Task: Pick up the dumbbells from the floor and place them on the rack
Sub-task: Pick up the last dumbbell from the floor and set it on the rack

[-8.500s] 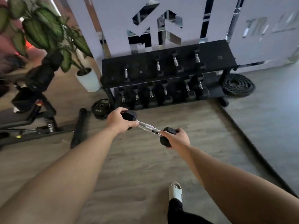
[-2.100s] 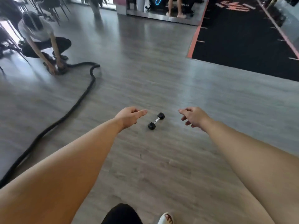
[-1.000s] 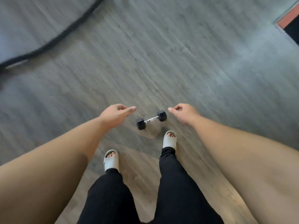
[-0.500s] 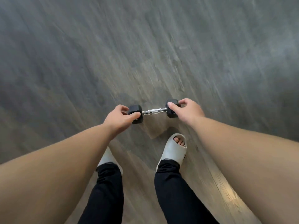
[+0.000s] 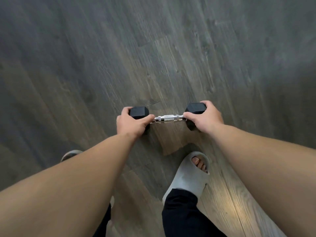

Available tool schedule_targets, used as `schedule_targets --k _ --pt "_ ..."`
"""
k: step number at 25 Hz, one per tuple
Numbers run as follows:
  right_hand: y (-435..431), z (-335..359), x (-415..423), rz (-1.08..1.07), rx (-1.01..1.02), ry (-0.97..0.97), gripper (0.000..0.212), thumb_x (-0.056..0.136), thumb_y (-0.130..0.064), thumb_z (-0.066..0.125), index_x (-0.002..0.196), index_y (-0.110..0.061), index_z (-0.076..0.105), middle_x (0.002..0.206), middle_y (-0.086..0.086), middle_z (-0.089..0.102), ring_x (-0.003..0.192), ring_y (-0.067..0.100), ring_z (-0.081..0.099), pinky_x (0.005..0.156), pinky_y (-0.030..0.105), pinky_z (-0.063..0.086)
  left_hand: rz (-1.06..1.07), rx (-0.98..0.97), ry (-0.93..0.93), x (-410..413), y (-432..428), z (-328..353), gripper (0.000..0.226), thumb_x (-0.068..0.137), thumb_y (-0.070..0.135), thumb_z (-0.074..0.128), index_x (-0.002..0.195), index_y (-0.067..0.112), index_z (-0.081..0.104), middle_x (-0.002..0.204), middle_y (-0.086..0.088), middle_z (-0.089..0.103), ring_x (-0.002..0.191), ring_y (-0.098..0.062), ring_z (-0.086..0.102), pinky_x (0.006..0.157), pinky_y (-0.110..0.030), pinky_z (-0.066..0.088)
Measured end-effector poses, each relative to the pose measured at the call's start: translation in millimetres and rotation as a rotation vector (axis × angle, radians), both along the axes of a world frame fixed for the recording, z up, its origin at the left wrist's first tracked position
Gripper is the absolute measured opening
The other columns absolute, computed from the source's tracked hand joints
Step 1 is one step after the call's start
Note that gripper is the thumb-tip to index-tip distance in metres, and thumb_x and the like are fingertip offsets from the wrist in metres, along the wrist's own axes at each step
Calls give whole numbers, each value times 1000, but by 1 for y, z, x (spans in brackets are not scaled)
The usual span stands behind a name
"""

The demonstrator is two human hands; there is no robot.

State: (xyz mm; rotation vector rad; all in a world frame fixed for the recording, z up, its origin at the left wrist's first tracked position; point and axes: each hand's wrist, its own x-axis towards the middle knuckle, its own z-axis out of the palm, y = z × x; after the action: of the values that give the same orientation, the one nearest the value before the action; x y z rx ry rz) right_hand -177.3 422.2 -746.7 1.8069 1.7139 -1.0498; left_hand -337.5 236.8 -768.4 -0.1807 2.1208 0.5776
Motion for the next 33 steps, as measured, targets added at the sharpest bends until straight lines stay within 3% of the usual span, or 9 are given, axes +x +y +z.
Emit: schedule_targets --k 4,8,11,16,18,23,26,29,33 --pt "-10 50 -19 -75 -45 -6 72 61 -51 89 121 -29 55 115 3 63 89 25 67 60 45 66 16 10 -9 -31 -5 48 72 48 54 87 112 31 64 117 0 66 96 -15 67 70 -26 52" --pt "-24 153 -65 -97 -57 60 69 60 -50 88 115 -29 53 111 2 64 85 23 68 56 44 66 3 51 43 -90 -13 160 69 50 49 92 110 30 65 112 2 68 86 -2 63 59 -21 47" --pt "-27 252 -113 -109 -72 140 70 61 -48 88 117 -29 51 115 2 62 89 25 68 54 42 66 36 86 90 -137 -19 268 69 50 49 93 110 32 63 116 0 65 87 -4 62 55 -19 47" --pt "-36 475 -205 -17 -53 320 77 63 -45 89 125 -27 48 125 5 59 100 29 67 60 47 67 144 193 216 -211 -46 502 73 49 45 95 112 30 63 119 -3 60 87 -3 58 36 -6 38" --pt "-44 563 -240 58 -30 398 81 63 -45 89 129 -25 47 128 5 57 104 29 65 62 47 67 207 221 290 -232 -64 594 79 43 50 93 114 30 63 118 0 60 86 -3 59 39 -9 41" --pt "-95 790 -342 276 28 656 82 64 -45 91 129 -23 46 127 7 58 103 30 66 55 46 66 389 339 545 -289 -144 827 79 40 47 95 110 26 65 119 -3 65 96 -19 65 70 -26 53" --pt "-138 901 -403 409 110 831 84 66 -46 90 133 -20 47 124 8 59 100 29 66 50 44 64 469 437 720 -325 -199 941 71 42 43 97 103 25 68 108 -2 73 91 -20 70 69 -33 63" --pt "-193 1002 -461 519 183 1023 78 67 -50 88 128 -22 48 119 6 62 83 17 61 44 31 56 462 485 965 -360 -263 1047 62 46 48 94 98 30 65 96 7 71 84 -7 66 59 -20 51" --pt "-267 1094 -521 572 171 1220 74 66 -50 88 122 -23 48 110 3 60 88 23 66 49 41 64 497 541 1174 -399 -343 1147 66 51 42 97 106 26 66 104 4 69 92 -16 68 73 -34 63"
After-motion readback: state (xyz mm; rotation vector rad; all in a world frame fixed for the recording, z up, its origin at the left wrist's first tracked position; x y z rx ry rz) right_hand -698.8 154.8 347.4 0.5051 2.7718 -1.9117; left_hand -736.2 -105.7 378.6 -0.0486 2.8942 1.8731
